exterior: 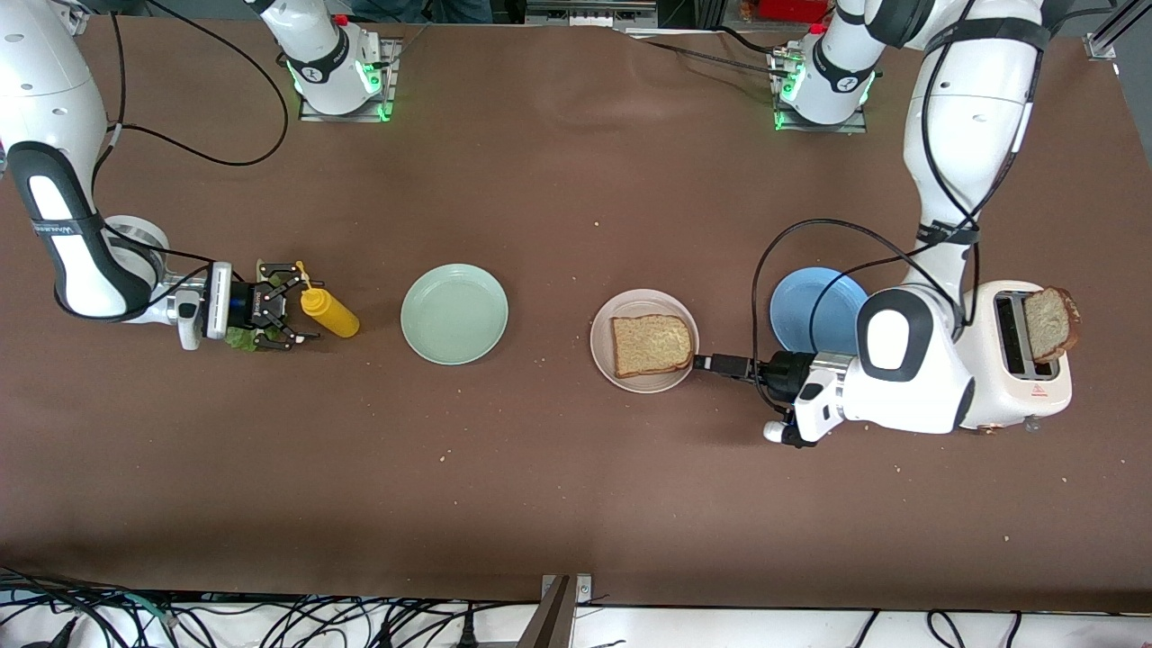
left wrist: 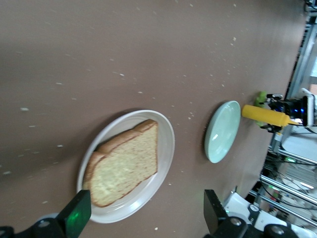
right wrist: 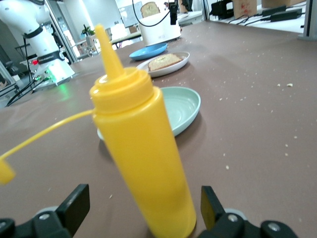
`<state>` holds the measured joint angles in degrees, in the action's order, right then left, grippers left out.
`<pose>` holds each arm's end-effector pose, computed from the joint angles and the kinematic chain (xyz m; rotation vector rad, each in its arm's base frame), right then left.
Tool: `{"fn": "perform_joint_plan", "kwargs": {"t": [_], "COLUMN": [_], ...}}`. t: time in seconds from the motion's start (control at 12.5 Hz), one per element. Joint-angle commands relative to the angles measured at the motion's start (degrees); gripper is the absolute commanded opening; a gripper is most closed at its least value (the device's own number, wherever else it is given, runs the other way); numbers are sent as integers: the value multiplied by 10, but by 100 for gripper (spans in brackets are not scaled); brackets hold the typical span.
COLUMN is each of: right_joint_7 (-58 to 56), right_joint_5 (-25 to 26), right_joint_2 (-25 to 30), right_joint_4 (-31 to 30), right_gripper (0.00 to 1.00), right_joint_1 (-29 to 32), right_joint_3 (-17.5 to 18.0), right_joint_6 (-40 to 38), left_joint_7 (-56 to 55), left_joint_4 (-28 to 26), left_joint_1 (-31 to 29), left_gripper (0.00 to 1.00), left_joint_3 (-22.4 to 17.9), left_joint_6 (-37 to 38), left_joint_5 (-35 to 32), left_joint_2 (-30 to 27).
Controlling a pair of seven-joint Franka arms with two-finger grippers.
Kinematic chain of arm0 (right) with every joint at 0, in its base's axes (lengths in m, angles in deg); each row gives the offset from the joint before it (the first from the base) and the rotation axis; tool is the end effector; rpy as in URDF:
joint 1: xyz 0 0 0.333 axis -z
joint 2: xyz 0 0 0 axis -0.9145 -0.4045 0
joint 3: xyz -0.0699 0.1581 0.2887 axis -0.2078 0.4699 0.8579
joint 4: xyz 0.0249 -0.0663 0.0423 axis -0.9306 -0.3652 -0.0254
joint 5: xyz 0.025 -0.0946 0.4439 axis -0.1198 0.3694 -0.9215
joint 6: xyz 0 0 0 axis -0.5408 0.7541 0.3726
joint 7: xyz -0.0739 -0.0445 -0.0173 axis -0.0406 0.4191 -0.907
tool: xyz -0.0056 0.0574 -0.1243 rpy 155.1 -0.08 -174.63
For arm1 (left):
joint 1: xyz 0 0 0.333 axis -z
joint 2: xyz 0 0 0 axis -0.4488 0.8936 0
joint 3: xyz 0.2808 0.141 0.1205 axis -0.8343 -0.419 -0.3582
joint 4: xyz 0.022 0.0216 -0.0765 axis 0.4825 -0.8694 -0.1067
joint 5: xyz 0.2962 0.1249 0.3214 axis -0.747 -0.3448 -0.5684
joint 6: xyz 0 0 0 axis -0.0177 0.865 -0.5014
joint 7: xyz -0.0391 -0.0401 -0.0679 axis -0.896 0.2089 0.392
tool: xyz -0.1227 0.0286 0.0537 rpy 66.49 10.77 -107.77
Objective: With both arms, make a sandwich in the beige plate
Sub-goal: 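Lift the mustard with the right gripper while the left gripper withdraws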
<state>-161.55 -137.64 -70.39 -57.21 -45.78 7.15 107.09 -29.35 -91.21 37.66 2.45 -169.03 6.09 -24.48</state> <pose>0.5848 -0.0600 0.0709 -1.6070 -1.2601 -0.7857 0.7544 -0.1938 0.2224 2.3170 -0.0709 -0.3389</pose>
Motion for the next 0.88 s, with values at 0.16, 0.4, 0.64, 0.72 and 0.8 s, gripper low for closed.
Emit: {"fn": "perform_joint_plan", "kwargs": {"t": [0.16, 0.4, 0.64, 0.72, 0.8], "right_joint_7": [-16, -13, 46, 84, 128], "right_joint_5": [-40, -43, -35, -22, -2], "right_joint_2": [0, 6, 40, 60, 78], "right_joint_4": [-3, 6, 26, 29, 31], "right_gripper": [54, 0, 0, 0, 0], "right_joint_1": [-21, -24, -58, -77, -94], "right_joint_3": [1, 2, 1, 0, 1], "right_joint_6": [4, 39, 73, 94, 116], "left_joint_7": [-53, -70, -86, -102, -118], "left_joint_4": [-2, -1, -1, 0, 0], "left_joint_1": [1, 1, 1, 2, 3], "left_gripper": [100, 100, 100, 100, 100], "left_joint_3": [-81, -137, -150, -150, -150], "left_joint_6": [3, 5, 5, 5, 6], "left_joint_5": [-79, -160, -256, -282, -315], "left_joint_2": [-40, -69, -101, -113, -127]}}
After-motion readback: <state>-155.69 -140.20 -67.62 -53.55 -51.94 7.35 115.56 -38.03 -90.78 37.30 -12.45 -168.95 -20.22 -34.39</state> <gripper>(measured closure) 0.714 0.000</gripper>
